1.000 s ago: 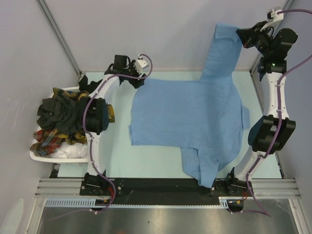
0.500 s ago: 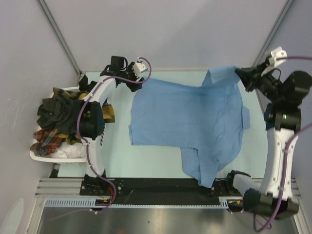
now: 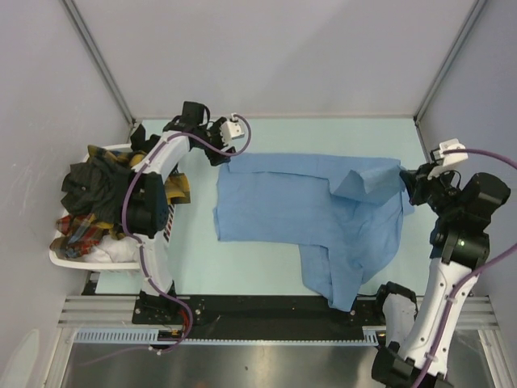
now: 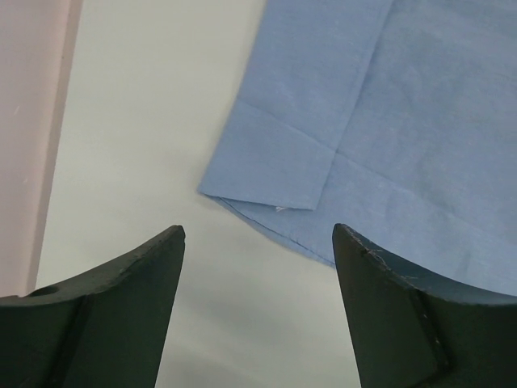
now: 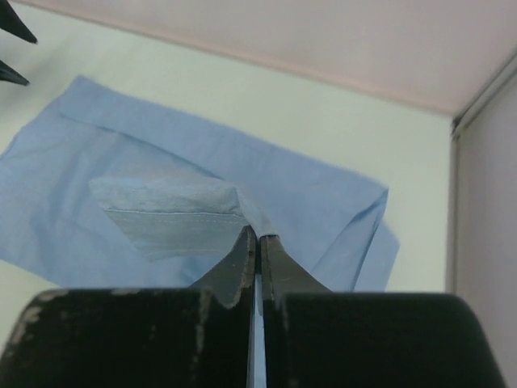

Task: Fold and stack the long sleeve shirts
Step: Fold the shirt

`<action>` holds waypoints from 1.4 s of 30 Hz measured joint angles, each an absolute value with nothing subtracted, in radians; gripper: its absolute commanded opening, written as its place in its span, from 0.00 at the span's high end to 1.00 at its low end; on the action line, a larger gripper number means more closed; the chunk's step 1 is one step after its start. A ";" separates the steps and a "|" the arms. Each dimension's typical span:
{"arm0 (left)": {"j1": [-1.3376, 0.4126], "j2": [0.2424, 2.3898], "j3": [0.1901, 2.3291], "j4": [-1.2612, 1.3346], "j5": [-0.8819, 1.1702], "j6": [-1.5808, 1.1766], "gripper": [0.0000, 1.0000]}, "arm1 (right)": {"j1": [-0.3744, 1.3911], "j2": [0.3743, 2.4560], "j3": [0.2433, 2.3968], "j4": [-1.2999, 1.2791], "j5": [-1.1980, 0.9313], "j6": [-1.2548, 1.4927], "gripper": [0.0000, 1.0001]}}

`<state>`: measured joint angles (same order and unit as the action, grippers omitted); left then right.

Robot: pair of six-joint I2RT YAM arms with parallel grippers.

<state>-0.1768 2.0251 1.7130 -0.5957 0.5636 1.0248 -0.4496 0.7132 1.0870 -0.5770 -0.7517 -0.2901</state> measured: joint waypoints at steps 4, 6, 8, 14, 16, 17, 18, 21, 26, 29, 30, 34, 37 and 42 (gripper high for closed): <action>-0.190 2.028 1.715 -0.640 0.554 1.048 0.23 | -0.451 0.825 1.051 -0.584 -0.720 -0.282 1.00; -0.206 2.035 1.717 -0.653 0.545 1.048 0.24 | -0.451 0.882 1.049 -0.576 -0.715 -0.266 1.00; -0.224 2.043 1.717 -0.660 0.543 1.047 0.25 | -0.452 0.933 1.049 -0.551 -0.716 -0.250 1.00; -0.278 2.128 1.744 -0.664 0.514 1.037 0.28 | -0.442 1.044 1.094 -0.472 -0.752 -0.196 1.00; -0.288 2.170 1.763 -0.664 0.494 1.037 0.30 | -0.432 1.077 1.124 -0.445 -0.758 -0.181 1.00; -0.291 2.190 1.773 -0.663 0.484 1.037 0.31 | -0.424 1.093 1.141 -0.429 -0.760 -0.171 1.00; -0.293 2.205 1.778 -0.664 0.473 1.037 0.31 | -0.419 1.107 1.153 -0.416 -0.760 -0.163 1.00; -0.294 2.255 1.807 -0.666 0.435 1.039 0.41 | -0.392 1.150 1.196 -0.362 -0.759 -0.131 1.00; -0.293 2.299 1.860 -0.699 0.406 1.050 0.64 | -0.327 1.230 1.294 -0.268 -0.752 -0.083 1.00; -0.293 2.306 1.868 -0.715 0.402 1.058 0.73 | -0.293 1.258 1.338 -0.243 -0.750 -0.065 1.00; -0.293 2.306 1.868 -0.722 0.403 1.063 0.75 | -0.282 1.261 1.346 -0.239 -0.750 -0.060 1.00; -0.293 2.302 1.862 -0.738 0.416 1.086 0.84 | -0.247 1.253 1.362 -0.233 -0.750 -0.051 1.00; -0.289 2.290 1.851 -0.772 0.436 1.109 0.72 | -0.223 1.236 1.362 -0.236 -0.750 -0.050 1.00; -0.275 2.241 1.840 -0.818 0.515 1.108 0.16 | -0.158 1.173 1.333 -0.249 -0.753 -0.052 1.00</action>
